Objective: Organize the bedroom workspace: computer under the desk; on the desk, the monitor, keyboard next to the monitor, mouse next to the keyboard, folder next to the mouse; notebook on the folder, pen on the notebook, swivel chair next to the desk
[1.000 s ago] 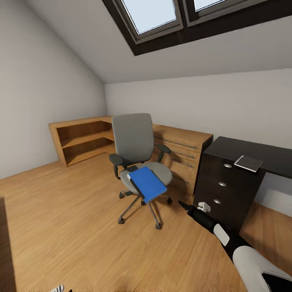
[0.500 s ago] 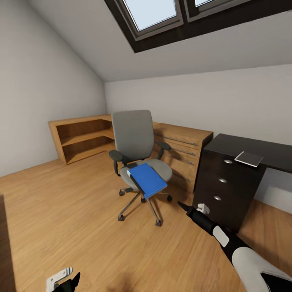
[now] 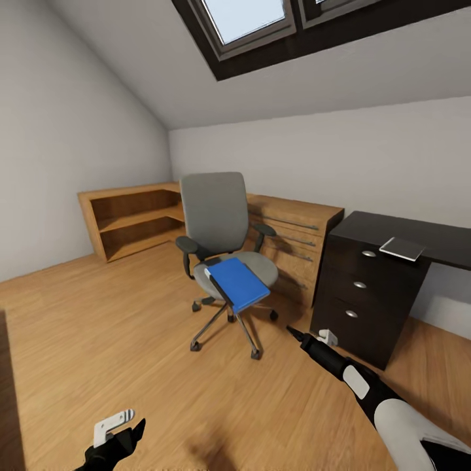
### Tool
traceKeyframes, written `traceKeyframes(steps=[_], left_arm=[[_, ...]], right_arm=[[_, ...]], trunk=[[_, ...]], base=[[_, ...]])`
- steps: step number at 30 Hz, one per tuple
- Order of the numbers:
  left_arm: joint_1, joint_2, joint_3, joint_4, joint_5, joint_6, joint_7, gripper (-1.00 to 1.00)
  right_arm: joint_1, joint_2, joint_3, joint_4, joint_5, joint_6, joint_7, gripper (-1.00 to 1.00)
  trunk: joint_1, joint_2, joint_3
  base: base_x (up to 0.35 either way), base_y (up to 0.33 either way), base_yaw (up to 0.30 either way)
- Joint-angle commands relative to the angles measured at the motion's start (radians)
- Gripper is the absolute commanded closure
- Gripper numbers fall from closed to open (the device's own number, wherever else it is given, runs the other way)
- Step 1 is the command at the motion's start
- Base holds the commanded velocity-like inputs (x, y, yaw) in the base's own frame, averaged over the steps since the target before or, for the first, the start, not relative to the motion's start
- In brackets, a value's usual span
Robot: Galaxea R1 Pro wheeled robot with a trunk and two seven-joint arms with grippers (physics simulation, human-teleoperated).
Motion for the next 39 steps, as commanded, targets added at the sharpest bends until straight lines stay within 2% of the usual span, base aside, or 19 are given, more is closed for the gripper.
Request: traceKeyframes(steps=[1, 4, 8, 10, 11, 14, 18, 25, 39], left_arm=[[0.000, 0.001, 0.000, -0.005, 0.010, 0.006, 0.004, -1.00], [0.000, 0.015, -0.002, -0.032, 0.008, 0.010, 0.004, -1.00], [0.000, 0.024, -0.023, -0.103, -0.021, 0.030, 0.006, -1.00], [0.000, 0.026, -0.036, -0.163, -0.058, 0.085, 0.008, -1.00], [0.000, 0.027, -0.039, -0.199, -0.076, 0.140, 0.009, -1.00], [0.000, 0.026, -0.026, -0.241, -0.093, 0.228, 0.009, -1.00], [0.000, 0.016, 0.008, -0.259, -0.095, 0.268, 0.010, -1.00], [0.000, 0.012, 0.051, -0.229, -0.095, 0.265, 0.005, -1.00], [0.000, 0.009, 0.063, -0.145, -0.094, 0.238, 0.004, -1.00]], right_arm=[[-0.001, 0.000, -0.002, 0.000, -0.009, 0.010, 0.003, -1.00], [-0.001, 0.000, -0.002, 0.000, -0.008, 0.010, 0.003, -1.00], [-0.001, 0.002, 0.000, 0.000, -0.008, 0.010, 0.003, -1.00], [-0.001, 0.002, 0.002, 0.000, -0.008, 0.010, 0.002, -1.00], [-0.001, 0.003, 0.002, 0.000, -0.008, 0.010, 0.002, -1.00], [-0.001, 0.004, 0.002, 0.000, -0.008, 0.010, 0.002, -1.00], [-0.001, 0.003, 0.001, -0.001, -0.008, 0.010, 0.002, -1.00], [-0.001, 0.003, 0.001, -0.001, -0.007, 0.009, 0.002, -1.00], [-0.001, -0.001, -0.002, -0.002, -0.013, 0.014, -0.002, -1.00]], trunk=[[0.004, -0.008, -0.004], [0.015, -0.029, -0.014], [0.031, -0.057, -0.026], [0.038, -0.071, -0.032], [0.042, -0.078, -0.036], [0.043, -0.078, -0.047], [0.045, -0.079, -0.063], [0.048, -0.081, -0.090], [0.048, -0.081, -0.090]], base=[[0.000, 0.000, 0.000], [0.000, 0.000, 0.000], [0.000, 0.000, 0.000], [0.000, 0.000, 0.000], [0.000, 0.000, 0.000], [0.000, 0.000, 0.000], [0.000, 0.000, 0.000], [0.000, 0.000, 0.000], [0.000, 0.000, 0.000]])
